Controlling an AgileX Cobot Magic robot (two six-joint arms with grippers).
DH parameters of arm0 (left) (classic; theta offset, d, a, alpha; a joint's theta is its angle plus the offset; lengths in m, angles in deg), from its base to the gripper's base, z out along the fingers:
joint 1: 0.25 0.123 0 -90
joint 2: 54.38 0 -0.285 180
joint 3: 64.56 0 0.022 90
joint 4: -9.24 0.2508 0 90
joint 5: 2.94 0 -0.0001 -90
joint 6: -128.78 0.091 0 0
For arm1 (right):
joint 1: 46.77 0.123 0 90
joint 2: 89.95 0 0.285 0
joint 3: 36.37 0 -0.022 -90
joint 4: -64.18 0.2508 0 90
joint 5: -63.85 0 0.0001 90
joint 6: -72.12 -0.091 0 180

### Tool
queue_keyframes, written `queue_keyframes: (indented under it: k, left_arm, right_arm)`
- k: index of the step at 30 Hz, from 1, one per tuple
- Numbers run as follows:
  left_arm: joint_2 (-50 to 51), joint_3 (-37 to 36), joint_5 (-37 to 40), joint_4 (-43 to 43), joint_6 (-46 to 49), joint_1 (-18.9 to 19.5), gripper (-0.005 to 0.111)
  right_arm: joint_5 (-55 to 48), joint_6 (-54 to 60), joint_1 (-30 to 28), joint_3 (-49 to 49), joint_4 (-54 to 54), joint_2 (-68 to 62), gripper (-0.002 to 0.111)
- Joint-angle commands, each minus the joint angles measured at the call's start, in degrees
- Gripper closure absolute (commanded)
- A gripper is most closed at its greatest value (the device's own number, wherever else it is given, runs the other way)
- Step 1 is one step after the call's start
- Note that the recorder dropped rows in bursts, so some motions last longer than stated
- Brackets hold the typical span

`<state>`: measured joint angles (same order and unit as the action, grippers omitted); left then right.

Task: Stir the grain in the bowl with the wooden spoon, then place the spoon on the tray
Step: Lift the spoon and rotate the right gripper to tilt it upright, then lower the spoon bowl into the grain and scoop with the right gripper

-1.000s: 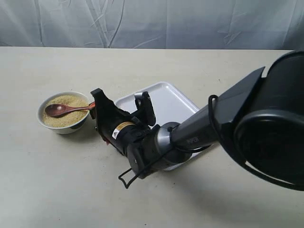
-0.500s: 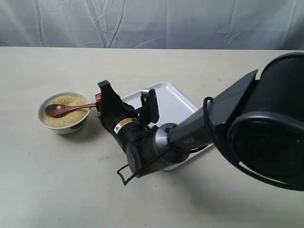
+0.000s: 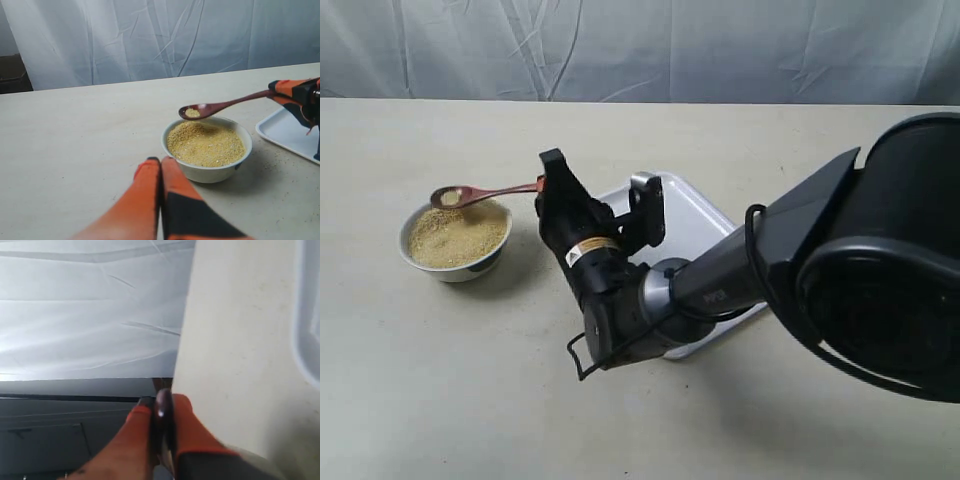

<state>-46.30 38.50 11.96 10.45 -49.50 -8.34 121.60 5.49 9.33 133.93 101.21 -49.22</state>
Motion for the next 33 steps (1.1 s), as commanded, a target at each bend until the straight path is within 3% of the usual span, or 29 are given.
queue_keyframes:
  k: [1, 6, 12, 16, 26, 33]
  left_arm:
    - [-0.3, -0.3, -0.3, -0.1, 0.0, 0.0, 0.107]
    - [-0.3, -0.3, -0.3, -0.1, 0.0, 0.0, 0.107]
    - [-0.3, -0.3, -0.3, -0.1, 0.0, 0.0, 0.107]
    - [-0.3, -0.3, -0.3, -0.1, 0.0, 0.0, 0.107]
    - [-0.3, -0.3, -0.3, -0.1, 0.0, 0.0, 0.107]
    - [-0.3, -0.3, -0.3, -0.1, 0.0, 0.0, 0.107]
  right_arm:
    - [3.8, 5.4, -0.2, 0.2, -2.4, 3.4, 0.108]
    - [-1.7, 21.4, -0.2, 0.2, -4.7, 8.8, 0.108]
    - [-13.9, 54.6, -0.2, 0.2, -4.2, 14.6, 0.108]
    - [-19.6, 70.0, -0.2, 0.3, -7.6, 15.9, 0.108]
    - [-23.4, 83.2, -0.2, 0.3, -7.9, 18.4, 0.108]
    - [-25.7, 82.5, 0.0, 0.3, -4.9, 15.3, 0.108]
